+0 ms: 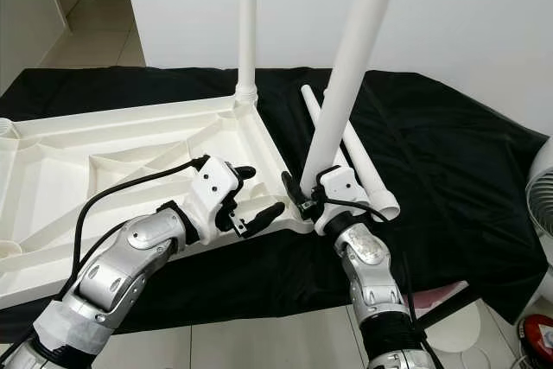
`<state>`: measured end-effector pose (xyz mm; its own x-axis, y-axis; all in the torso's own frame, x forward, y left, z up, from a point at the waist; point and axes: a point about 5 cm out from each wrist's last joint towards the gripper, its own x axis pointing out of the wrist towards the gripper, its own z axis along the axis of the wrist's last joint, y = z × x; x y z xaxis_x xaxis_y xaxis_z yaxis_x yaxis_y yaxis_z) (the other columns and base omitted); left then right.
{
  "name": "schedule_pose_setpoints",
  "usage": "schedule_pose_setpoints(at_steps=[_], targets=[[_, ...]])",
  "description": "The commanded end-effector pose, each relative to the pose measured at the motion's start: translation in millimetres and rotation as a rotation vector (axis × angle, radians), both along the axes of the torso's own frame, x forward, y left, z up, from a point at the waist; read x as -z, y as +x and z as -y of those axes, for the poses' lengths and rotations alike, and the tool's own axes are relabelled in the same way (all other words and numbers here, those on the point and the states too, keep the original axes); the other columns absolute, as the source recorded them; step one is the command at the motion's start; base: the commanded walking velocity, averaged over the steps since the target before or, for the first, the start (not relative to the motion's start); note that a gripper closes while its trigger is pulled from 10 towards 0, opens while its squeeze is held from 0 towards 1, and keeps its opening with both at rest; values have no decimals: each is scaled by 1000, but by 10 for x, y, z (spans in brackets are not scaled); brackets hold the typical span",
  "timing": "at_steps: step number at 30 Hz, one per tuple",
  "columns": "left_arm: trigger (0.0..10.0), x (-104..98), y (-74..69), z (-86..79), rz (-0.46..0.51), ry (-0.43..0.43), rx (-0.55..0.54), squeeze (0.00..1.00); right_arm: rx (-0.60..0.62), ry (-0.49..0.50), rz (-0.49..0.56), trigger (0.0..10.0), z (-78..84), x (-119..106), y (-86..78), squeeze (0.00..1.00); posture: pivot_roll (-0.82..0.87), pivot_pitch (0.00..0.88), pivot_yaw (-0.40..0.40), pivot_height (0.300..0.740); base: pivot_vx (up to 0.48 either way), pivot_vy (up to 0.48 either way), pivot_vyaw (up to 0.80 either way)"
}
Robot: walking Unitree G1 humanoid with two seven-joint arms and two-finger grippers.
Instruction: Building children table
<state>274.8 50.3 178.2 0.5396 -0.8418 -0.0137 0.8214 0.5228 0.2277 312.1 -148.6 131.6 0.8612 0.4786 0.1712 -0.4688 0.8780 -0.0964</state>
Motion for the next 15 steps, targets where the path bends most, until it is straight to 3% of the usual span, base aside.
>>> schedule_pose_setpoints(at_steps=[1,15], targets=[[10000,-67,-10,5,21,-1,19,0,18,22,-178,10000,20,327,-56,0,57,57,-27,740,0,0,0],[10000,-82,-11,-2,21,-6,14,0,74,62,-273,10000,45,362,25,0,60,59,-30,740,0,0,0]])
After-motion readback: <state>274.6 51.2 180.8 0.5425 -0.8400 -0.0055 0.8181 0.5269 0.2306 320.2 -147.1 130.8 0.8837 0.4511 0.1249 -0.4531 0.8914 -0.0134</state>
